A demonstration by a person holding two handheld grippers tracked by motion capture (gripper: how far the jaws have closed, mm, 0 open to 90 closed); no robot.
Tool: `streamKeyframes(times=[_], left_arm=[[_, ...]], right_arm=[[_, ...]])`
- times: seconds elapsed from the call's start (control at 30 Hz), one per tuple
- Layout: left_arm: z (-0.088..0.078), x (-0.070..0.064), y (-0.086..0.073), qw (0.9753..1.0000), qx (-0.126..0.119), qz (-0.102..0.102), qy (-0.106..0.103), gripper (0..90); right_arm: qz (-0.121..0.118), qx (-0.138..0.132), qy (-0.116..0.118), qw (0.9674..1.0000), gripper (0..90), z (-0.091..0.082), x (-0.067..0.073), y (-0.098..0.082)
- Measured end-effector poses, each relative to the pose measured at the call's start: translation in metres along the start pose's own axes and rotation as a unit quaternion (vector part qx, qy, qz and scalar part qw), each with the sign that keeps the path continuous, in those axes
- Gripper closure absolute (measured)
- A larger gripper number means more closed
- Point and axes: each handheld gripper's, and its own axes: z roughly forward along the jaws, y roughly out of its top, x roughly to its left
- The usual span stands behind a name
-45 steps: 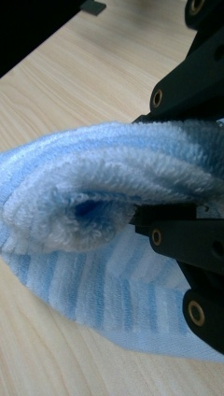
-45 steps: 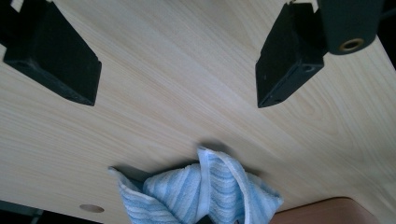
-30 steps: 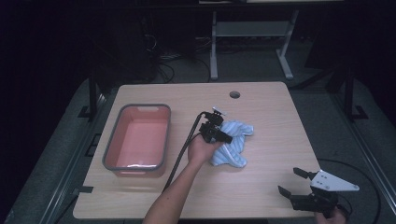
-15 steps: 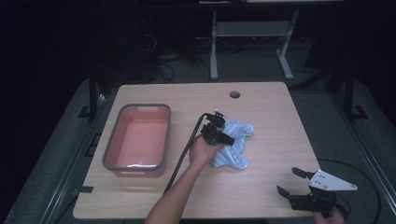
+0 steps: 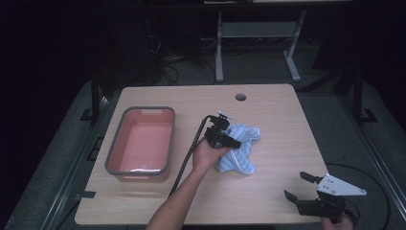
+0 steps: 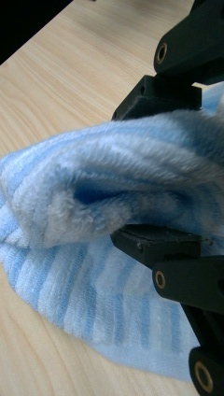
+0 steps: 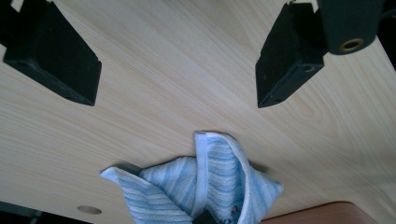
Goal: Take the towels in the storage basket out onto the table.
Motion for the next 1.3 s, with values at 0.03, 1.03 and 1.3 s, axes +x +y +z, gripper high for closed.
streamKeyframes(times=[0.03,1.03,1.3], left_arm=[[0.0,0.0,0.0,1.0,0.0,0.0,0.0,43.2],[-0.031,0.001,-0.02,0.9995,-0.025,0.017,-0.008,33.4],[-0.039,0.0,-0.032,0.9992,-0.015,0.038,0.001,33.4]], right_arm=[[0.0,0.0,0.0,1.0,13.8,0.0,0.0,0.0],[0.002,0.003,-0.005,1.0,13.7,0.001,-0.001,0.002],[0.003,0.0,-0.008,1.0,13.8,0.001,-0.003,0.001]])
